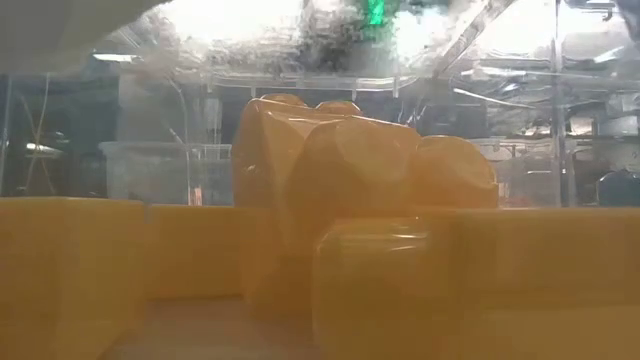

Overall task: Sort blocks
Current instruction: Put the blue game piece into the top left transparent bin

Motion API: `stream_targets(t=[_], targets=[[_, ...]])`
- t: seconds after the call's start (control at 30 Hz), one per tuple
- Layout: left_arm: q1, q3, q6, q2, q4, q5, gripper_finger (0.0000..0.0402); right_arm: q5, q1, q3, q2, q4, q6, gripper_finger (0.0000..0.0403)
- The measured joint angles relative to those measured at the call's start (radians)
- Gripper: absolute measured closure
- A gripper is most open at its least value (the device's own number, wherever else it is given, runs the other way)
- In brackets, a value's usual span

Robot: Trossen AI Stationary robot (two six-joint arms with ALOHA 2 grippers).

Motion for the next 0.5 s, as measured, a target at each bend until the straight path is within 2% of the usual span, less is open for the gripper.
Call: stream_targets(t=[0.17,0.3,0.43,0.5], targets=[[-0.025,0.0,0.002,0.001,-0.004,-0.059,0.0151,-0.114,-0.049,-0.002,0.129,0.186,0.049,0.028],[-0.047,0.0,0.039,0.001,-0.009,-0.151,0.0151,-0.125,-0.062,0.014,0.227,0.329,0.087,0.028],[-0.068,0.0,0.046,0.001,-0.009,-0.224,0.0151,-0.142,-0.066,0.111,0.334,0.347,0.121,0.028],[-0.08,0.0,0.057,0.001,-0.017,-0.253,0.0151,-0.187,-0.066,0.185,0.387,0.344,0.138,0.028]])
